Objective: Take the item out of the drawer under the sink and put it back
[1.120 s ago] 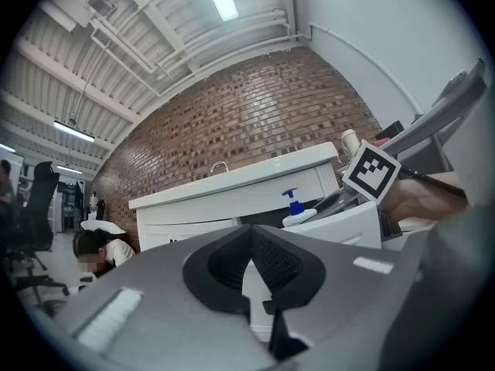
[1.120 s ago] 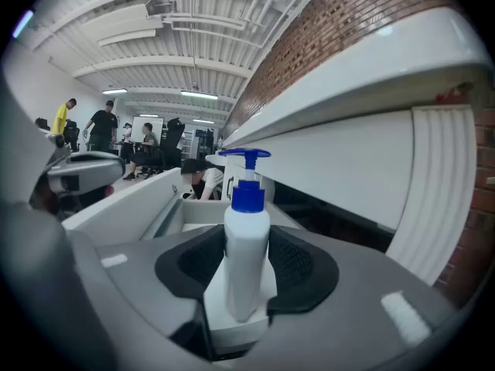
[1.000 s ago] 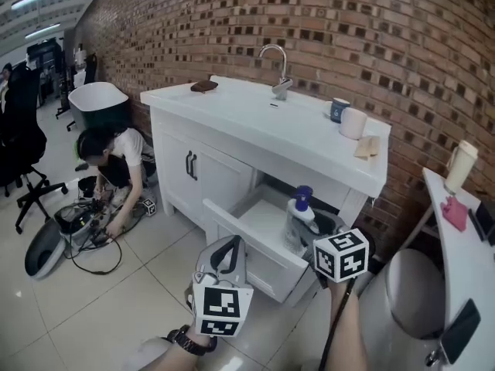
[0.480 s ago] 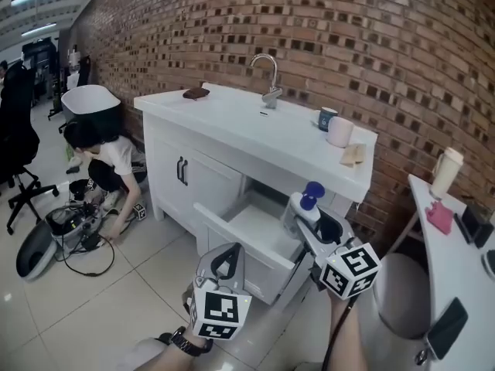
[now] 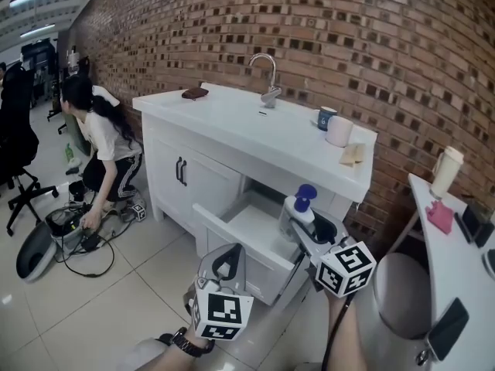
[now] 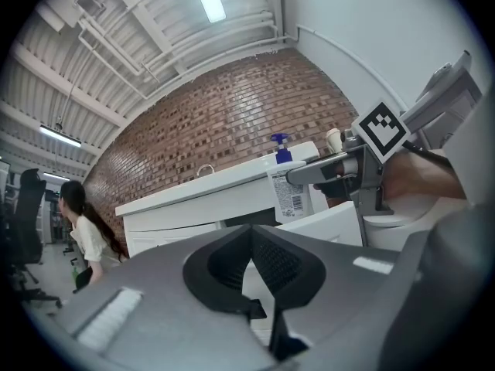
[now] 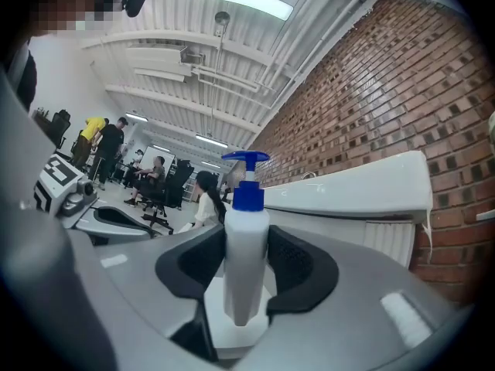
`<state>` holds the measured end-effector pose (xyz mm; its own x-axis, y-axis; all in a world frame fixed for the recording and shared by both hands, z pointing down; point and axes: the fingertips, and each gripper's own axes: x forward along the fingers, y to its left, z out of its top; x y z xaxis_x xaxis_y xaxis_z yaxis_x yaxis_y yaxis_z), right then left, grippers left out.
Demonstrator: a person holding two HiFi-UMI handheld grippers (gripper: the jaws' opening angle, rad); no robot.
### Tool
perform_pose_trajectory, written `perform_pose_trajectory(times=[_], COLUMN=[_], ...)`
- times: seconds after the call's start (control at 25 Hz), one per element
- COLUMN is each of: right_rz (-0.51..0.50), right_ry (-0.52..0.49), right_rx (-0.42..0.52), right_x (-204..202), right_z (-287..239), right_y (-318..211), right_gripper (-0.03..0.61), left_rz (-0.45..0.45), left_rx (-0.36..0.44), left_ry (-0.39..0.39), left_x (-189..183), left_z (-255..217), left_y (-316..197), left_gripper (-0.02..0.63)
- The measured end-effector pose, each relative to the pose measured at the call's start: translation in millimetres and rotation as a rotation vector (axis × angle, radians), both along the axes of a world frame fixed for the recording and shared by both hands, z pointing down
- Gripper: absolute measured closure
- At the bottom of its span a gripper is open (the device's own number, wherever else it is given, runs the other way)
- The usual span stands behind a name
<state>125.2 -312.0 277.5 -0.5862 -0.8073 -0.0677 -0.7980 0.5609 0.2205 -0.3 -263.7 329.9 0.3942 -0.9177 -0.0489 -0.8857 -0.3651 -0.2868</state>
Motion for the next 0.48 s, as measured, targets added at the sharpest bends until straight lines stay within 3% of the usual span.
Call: perform_pose_trajectory(times=[0.36,0.48], right_rz=[-0.007,0.008], right_ry=[0.018,0.067], right_rx=[-0.037,-0.12], right_x=[-7,-9], right_z=[8,22], right_y=[-19,-33], right_gripper=[0.397,0.398], left_rz=[-0.005,-0.013], left_rx=[0.014,0.003], left_ry=[-0.006,-0.007], left_x=[-1,-5], left_z=[-5,-4], left_y=[-3,-6], left_gripper=[0.595,0.595])
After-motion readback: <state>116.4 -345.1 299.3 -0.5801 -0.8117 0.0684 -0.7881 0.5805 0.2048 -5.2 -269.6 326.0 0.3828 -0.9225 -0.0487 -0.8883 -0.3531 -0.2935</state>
